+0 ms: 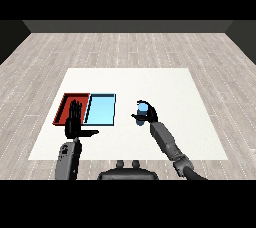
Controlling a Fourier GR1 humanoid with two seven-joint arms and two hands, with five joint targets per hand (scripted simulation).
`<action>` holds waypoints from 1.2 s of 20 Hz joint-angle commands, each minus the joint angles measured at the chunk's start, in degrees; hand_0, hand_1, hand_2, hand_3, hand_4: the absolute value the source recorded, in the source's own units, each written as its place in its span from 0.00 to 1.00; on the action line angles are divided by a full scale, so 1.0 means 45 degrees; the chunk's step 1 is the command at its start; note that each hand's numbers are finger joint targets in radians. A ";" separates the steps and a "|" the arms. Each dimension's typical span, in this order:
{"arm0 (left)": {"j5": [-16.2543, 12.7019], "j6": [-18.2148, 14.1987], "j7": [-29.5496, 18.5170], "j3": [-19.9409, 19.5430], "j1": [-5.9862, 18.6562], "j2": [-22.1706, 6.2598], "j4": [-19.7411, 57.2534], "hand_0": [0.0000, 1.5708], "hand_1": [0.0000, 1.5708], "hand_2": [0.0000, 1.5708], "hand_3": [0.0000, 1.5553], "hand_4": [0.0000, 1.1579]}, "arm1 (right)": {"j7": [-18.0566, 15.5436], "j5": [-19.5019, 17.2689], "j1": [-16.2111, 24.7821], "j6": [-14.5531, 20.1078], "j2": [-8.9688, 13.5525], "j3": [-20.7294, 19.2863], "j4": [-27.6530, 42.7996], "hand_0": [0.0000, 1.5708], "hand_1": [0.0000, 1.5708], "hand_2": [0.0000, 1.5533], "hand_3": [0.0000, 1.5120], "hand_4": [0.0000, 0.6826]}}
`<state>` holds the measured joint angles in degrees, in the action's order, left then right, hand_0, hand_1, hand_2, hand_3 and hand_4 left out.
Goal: Pick the blue can and put it in the blue box
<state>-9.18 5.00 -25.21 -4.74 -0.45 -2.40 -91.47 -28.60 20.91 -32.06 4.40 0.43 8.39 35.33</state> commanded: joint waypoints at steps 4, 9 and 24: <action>-0.0226 0.0112 0.0277 -0.0060 0.0372 -0.0061 0.0119 0.00 0.00 0.00 0.00 0.00 | 0.0327 -0.0045 0.0560 0.1358 -0.0089 0.1148 0.0500 0.99 0.99 0.96 0.95 0.99; -0.0016 -0.0161 0.0577 0.0171 0.0138 0.0058 -0.0481 0.00 0.00 0.00 0.00 0.00 | 0.1028 -0.0870 0.0334 0.1421 -0.0086 0.0614 0.1668 0.98 0.98 0.95 0.94 0.97; 0.0807 -0.0981 0.1280 0.2513 0.0806 0.0531 0.0974 0.00 0.00 0.00 0.00 0.00 | 0.0888 -0.2078 -0.0063 0.0896 -0.0050 0.0398 0.4329 0.92 0.92 0.92 0.93 0.97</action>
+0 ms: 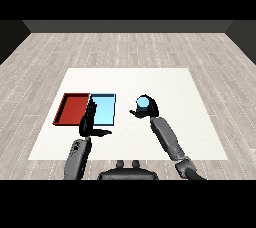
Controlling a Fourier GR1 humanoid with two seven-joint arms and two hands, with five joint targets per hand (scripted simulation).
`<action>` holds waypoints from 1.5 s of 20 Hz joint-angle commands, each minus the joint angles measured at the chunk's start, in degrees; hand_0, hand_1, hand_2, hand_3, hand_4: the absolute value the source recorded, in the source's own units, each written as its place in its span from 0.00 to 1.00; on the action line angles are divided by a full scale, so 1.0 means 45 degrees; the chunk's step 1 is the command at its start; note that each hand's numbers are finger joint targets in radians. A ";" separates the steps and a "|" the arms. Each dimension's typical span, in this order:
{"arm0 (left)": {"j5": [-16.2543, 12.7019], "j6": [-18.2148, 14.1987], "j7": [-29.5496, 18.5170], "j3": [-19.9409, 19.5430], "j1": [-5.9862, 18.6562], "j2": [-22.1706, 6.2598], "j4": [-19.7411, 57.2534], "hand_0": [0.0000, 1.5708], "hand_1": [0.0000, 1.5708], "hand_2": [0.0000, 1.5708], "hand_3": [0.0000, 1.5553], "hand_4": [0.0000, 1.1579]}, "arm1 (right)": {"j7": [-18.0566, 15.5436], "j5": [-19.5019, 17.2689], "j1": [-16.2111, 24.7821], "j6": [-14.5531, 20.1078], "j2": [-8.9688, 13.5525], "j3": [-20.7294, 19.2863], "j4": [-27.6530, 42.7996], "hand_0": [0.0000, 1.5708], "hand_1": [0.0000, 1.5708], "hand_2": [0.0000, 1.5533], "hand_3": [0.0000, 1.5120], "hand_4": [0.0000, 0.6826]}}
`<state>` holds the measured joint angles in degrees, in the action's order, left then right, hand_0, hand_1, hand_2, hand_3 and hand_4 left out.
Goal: Pick the blue can and put it in the blue box
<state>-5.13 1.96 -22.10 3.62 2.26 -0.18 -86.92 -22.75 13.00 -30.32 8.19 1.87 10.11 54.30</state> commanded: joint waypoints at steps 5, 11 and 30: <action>-0.0167 -0.0681 0.0333 0.1006 0.1287 0.0038 0.1649 0.00 0.00 0.00 0.00 0.00 | 0.0789 -0.0644 0.0207 0.0096 -0.0254 0.0048 0.2140 0.91 0.91 0.93 0.94 0.96; -0.0274 -0.0569 0.1022 0.0932 0.2065 0.0040 0.1860 0.00 0.00 0.00 0.00 0.00 | 0.1028 -0.0988 0.1407 0.0332 -0.0411 0.0795 0.3423 0.91 0.91 0.93 0.94 0.96; -0.1892 -0.2999 -0.0079 0.3721 0.4114 0.0040 0.5400 0.00 0.00 0.00 0.00 0.00 | 0.0867 -0.0126 -0.0504 0.0998 -0.0412 0.1513 0.2363 0.89 0.89 0.93 0.93 0.98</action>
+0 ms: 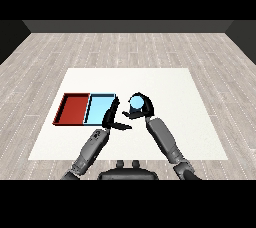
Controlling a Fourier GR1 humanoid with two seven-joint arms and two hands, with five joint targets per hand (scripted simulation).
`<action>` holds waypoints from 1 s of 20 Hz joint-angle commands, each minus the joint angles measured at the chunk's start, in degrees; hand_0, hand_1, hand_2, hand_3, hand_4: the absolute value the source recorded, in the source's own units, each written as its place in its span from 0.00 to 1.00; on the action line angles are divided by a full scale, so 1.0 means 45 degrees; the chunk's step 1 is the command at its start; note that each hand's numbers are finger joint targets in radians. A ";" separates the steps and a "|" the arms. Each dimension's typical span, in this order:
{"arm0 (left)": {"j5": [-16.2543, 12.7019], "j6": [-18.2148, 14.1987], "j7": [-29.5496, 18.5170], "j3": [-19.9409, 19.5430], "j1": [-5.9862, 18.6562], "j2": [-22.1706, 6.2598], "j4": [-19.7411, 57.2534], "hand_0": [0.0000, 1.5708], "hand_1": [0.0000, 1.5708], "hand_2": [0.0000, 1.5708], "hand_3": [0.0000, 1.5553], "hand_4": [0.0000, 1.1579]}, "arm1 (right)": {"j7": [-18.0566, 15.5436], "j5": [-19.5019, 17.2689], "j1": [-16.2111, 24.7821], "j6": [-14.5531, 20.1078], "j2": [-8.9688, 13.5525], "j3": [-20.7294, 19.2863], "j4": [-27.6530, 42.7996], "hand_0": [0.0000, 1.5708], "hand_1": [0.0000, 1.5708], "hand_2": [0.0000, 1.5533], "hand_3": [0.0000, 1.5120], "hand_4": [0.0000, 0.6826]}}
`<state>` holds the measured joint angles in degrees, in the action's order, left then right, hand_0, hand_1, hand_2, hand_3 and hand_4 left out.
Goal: Pick the blue can and put it in the blue box
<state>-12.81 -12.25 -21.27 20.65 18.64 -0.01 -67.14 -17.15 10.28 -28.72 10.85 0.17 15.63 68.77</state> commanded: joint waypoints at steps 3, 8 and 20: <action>-0.0588 -0.0192 0.0003 0.0315 0.0943 0.0001 0.1141 0.00 0.00 0.00 0.00 0.00 | -0.0784 0.0305 0.0109 0.1082 -0.0037 0.1667 -0.0155 0.89 0.89 0.93 0.93 0.99; -0.1016 -0.0951 -0.0289 0.1257 0.0618 0.0001 0.0946 0.00 0.00 0.00 0.00 0.00 | -0.0887 0.0584 -0.0009 0.0512 -0.0037 0.1210 -0.0356 0.89 0.89 0.94 0.94 1.00; -0.1922 -0.0295 -0.1662 0.1260 0.1808 -0.0002 0.3295 0.00 0.00 0.00 0.00 0.00 | -0.0630 0.0411 -0.0156 0.0308 -0.0037 0.1434 -0.0150 0.90 0.90 0.92 0.92 0.95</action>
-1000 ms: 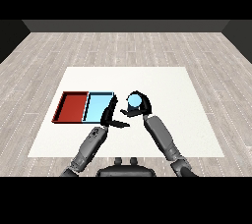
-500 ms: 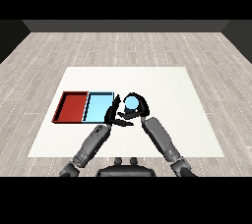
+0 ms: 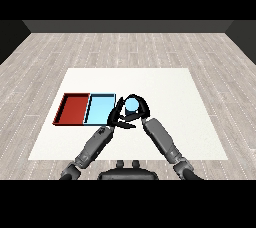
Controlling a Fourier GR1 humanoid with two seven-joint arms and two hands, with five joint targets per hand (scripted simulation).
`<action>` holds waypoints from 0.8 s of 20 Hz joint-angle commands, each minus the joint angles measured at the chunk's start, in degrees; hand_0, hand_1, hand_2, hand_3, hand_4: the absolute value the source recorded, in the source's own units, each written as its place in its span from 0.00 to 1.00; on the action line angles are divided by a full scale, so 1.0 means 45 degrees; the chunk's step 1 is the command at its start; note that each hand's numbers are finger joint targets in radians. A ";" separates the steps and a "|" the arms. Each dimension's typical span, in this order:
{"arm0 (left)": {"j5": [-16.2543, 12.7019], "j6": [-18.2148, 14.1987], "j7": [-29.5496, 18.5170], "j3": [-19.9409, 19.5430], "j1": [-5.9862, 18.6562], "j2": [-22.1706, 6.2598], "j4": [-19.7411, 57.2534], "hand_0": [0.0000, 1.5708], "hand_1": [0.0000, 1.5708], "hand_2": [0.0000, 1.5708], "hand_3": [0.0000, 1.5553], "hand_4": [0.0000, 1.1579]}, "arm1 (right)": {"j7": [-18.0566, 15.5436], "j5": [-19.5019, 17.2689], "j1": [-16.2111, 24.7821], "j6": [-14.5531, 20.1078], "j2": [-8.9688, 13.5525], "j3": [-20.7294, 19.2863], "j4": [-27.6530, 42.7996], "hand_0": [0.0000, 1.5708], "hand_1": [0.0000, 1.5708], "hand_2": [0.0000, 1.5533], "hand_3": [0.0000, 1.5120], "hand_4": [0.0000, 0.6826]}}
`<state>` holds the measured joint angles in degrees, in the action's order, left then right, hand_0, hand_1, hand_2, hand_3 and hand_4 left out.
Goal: Pick the blue can and put it in the blue box
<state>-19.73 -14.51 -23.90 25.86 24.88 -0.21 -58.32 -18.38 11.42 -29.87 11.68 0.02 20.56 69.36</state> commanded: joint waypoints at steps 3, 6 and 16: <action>-0.0047 -0.0320 0.0461 0.0228 0.0828 0.0045 0.0197 0.00 0.00 0.00 0.00 0.00 | -0.0330 0.0771 0.0212 0.1001 -0.0005 0.1630 0.0146 0.91 0.91 0.92 0.92 0.90; -0.0292 0.0084 0.0229 -0.0072 0.0457 0.0042 0.0294 0.00 0.00 0.00 0.00 0.00 | 0.0247 0.0372 -0.1080 0.1070 -0.0005 0.1315 -0.0591 0.90 0.90 0.93 0.92 0.92; 0.2353 -0.2210 0.0825 0.0671 0.0768 -0.0054 0.0007 0.20 0.20 0.31 0.21 0.16 | -0.0251 0.1237 -0.0648 0.1596 -0.0002 0.3125 -0.0441 0.93 0.93 0.94 0.92 0.87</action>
<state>-12.78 -22.53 -20.94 28.68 28.22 -1.45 -57.20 -18.19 14.02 -32.18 16.68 0.44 29.74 68.85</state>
